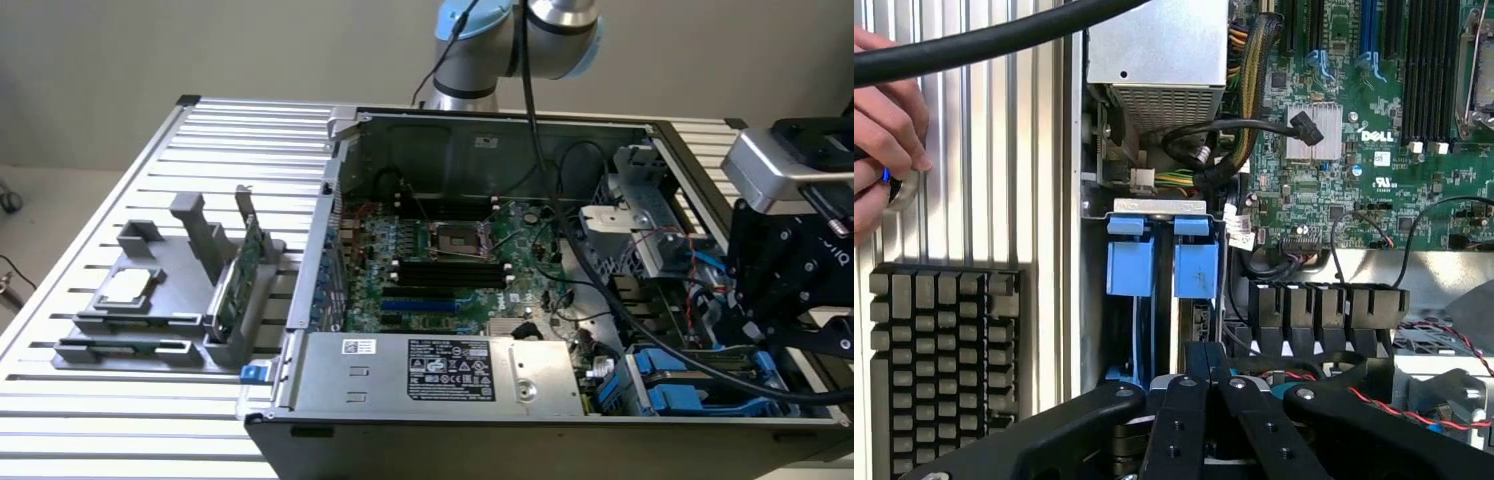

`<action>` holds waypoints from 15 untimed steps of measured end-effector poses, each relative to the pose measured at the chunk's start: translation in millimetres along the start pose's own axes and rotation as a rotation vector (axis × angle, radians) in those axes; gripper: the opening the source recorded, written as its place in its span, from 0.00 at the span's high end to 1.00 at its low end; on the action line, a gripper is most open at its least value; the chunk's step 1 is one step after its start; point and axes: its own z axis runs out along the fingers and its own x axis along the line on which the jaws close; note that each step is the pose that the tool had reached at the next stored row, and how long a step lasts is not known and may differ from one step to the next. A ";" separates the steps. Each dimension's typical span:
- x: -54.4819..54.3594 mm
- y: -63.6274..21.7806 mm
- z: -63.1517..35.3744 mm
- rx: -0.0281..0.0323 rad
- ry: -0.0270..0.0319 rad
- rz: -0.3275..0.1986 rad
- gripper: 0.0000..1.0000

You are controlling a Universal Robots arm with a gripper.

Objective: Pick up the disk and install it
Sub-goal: 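Insert the first disk wire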

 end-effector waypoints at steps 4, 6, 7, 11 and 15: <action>0.0 0.0 -0.1 -0.0002 -0.0008 0.058 0.89; -0.1 0.0 -0.1 -0.0003 -0.0013 0.091 0.89; 0.0 0.0 -0.1 -0.0003 -0.0017 0.107 0.89; 0.0 0.0 -0.1 -0.0006 -0.0028 0.171 0.89; 0.0 0.0 -0.1 -0.0007 -0.0038 0.237 0.89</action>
